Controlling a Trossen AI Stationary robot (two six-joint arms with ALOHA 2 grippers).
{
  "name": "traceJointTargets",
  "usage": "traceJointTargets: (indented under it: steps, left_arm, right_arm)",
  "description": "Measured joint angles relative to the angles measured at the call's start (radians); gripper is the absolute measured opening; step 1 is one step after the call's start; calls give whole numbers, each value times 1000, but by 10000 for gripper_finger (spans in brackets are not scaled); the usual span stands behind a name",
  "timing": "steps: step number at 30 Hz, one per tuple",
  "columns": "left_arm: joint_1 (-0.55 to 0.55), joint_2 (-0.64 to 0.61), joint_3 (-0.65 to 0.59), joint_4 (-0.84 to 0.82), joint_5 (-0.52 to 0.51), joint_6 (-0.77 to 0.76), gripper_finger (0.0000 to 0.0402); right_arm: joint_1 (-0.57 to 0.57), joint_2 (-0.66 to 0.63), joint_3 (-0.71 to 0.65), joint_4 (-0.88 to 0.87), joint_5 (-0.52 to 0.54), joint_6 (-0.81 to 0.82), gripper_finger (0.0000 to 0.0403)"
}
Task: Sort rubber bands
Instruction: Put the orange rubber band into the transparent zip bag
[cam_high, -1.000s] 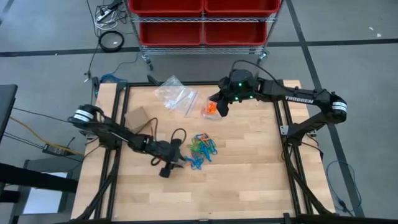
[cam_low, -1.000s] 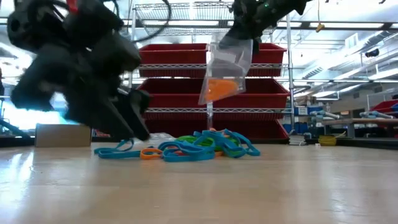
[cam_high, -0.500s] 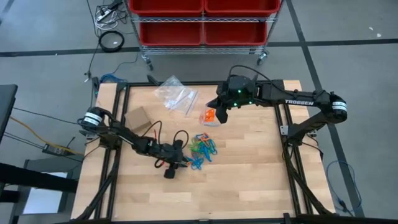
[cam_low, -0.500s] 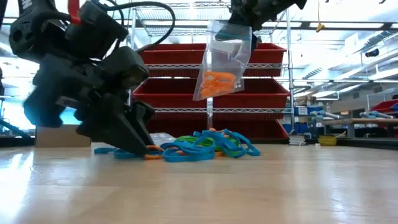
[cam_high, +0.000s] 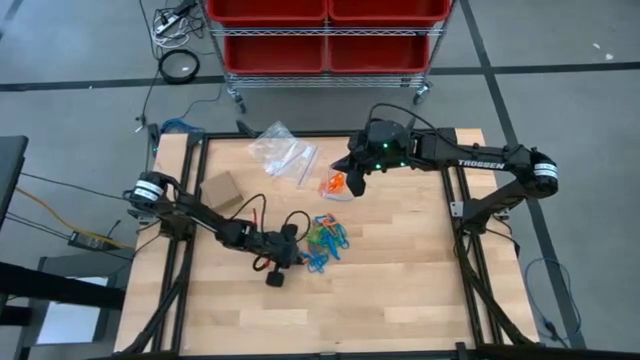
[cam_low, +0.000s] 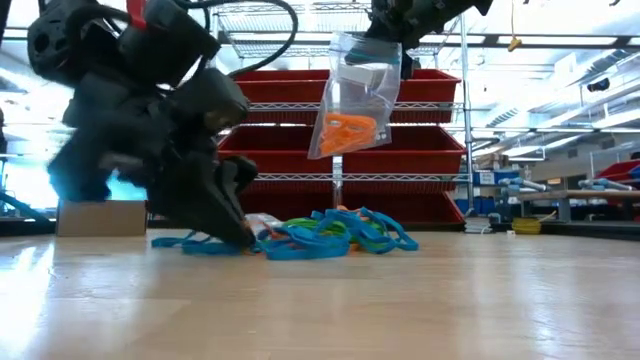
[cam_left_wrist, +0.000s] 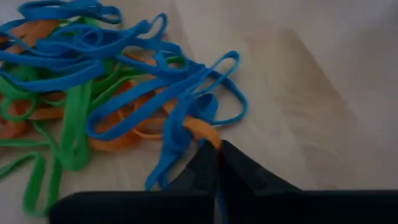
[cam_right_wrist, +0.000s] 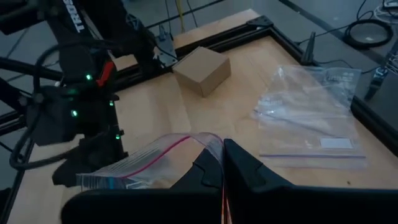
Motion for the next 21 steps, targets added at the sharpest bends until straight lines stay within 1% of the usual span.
traceJointTargets:
  steps: [2,5,9,12,15,17,19,21]
  left_arm:
    - [-1,-45,0,-2,24,-3,8]
    - [-16,-163,4,-37,32,-4,9]
    - [-22,-340,39,-204,32,23,4]
    - [-21,-438,73,-284,33,32,3]
    - [-13,-479,101,-327,72,37,3]
    - [-7,-486,126,-391,73,57,2]
    - [-6,-486,161,-443,54,96,2]
    - [-4,-486,204,-471,11,145,2]
  right_arm:
    - [0,0,0,-1,0,0,0]
    - [0,0,0,-7,0,0,0]
    - [1,0,0,-6,0,-1,0]
    - [3,0,0,-2,0,-1,0]
    - [7,0,0,8,0,0,0]
    - [10,0,0,12,2,0,0]
    - [16,0,0,17,2,0,0]
    - [21,0,0,16,9,5,0]
